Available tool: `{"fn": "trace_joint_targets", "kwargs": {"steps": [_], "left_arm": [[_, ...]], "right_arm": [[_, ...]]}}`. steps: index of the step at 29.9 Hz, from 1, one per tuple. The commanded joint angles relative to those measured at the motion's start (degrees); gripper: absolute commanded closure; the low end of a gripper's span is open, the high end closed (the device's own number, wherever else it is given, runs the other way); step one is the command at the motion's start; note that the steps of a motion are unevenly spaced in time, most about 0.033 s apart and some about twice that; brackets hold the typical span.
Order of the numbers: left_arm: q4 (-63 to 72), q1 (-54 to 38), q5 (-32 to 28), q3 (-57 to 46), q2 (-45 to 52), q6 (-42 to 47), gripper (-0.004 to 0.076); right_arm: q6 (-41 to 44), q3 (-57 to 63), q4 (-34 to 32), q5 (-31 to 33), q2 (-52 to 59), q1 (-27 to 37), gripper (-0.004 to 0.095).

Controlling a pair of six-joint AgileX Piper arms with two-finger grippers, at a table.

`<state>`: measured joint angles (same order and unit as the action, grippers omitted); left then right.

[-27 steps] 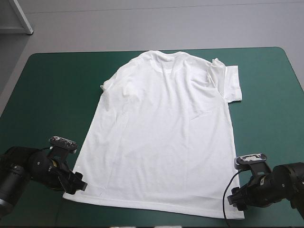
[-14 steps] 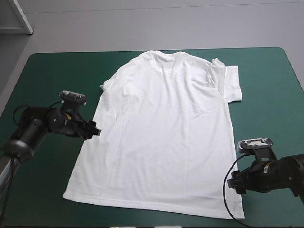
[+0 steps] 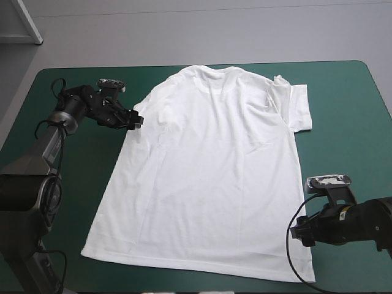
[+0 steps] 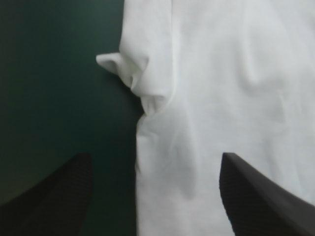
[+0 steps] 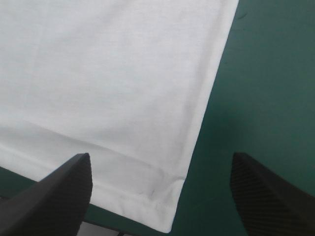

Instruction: Fold the cloth

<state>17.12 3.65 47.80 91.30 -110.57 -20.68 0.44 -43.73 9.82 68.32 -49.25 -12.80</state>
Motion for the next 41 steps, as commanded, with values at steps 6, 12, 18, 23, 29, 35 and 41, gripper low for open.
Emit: {"fn": "trace_joint_targets", "kwargs": {"steps": [6, 12, 18, 23, 29, 35, 41], "left_arm": [[2.6, 0.1, -0.2, 1.8, -2.2, -0.1, 0.0283], [5.2, 0.2, 0.2, 1.8, -3.0, -1.5, 0.0454], [5.6, 0.2, -0.5, 1.8, -3.1, -3.3, 0.0681], [6.2, 0.2, -0.9, 1.8, -3.8, -3.5, 0.0703], [6.6, 0.2, -0.7, 1.8, -4.8, -3.5, 0.0703], [6.6, 0.2, -1.7, 1.8, -4.9, -3.5, 0.0703], [6.7, 0.2, -2.7, 1.8, -4.9, -3.5, 0.0703]], "right_arm": [[2.8, -10.0, -8.1, -3.2, -2.5, 0.0, 0.0193], [2.7, -16.9, -12.2, -8.6, -12.3, 0.9, 0.0193], [-4.9, -25.0, -2.6, -12.5, -24.6, 9.0, 0.0193], [-10.5, -31.6, 4.5, -12.7, -35.4, 14.4, 0.0194], [-11.4, -38.5, 4.6, -13.7, -45.0, 14.7, 0.0247], [-12.4, -43.2, 8.0, -15.0, -52.5, 14.7, 0.0305], [-12.7, -44.3, 10.5, -15.6, -58.5, 14.6, 0.0305]]}}
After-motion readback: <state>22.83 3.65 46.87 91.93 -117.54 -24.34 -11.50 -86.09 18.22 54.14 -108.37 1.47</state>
